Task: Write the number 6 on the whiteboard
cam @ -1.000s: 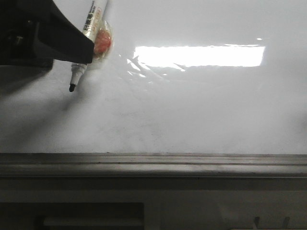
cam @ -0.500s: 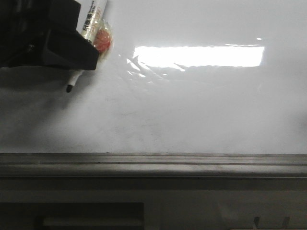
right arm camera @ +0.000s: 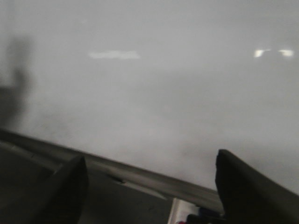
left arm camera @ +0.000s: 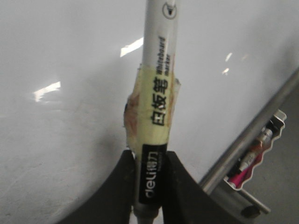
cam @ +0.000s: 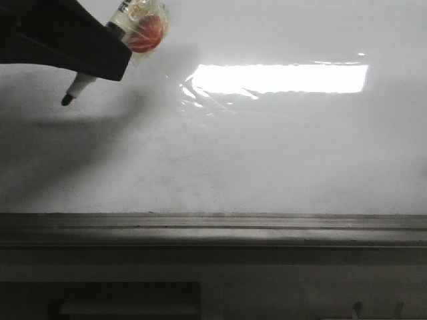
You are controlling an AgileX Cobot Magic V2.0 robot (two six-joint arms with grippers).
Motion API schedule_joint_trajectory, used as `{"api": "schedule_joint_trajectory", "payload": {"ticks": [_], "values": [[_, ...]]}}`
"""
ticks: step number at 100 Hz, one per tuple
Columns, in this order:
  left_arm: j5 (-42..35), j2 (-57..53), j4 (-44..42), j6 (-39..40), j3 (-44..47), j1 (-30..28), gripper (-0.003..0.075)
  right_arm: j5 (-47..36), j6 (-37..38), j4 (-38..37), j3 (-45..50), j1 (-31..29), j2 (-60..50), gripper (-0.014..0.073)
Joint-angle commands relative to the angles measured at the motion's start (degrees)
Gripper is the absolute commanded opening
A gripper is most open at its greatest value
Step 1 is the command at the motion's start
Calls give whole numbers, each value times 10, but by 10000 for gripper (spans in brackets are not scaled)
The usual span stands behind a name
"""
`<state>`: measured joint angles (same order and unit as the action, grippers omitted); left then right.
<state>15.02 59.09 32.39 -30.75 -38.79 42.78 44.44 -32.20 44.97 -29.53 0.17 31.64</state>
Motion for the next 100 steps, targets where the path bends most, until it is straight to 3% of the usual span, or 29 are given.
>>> {"api": "schedule_joint_trajectory", "payload": {"ticks": [1, 13, 31, 74, 100], "values": [[24, -16, -48, -3, -31, 22, -20, 28, -91, 100, -34, 9, 36, 509], [40, -15, -93, -3, -37, 70, -20, 71, -141, 166, -70, 22, 89, 510], [33, 6, -117, -3, -37, 116, -20, 123, -156, 174, -128, 42, 158, 509], [7, 36, -114, -3, -37, 116, -20, 137, -165, 175, -215, 159, 300, 509], [6, 36, -115, -3, -37, 116, -20, 143, -173, 175, -255, 199, 371, 504]]}}
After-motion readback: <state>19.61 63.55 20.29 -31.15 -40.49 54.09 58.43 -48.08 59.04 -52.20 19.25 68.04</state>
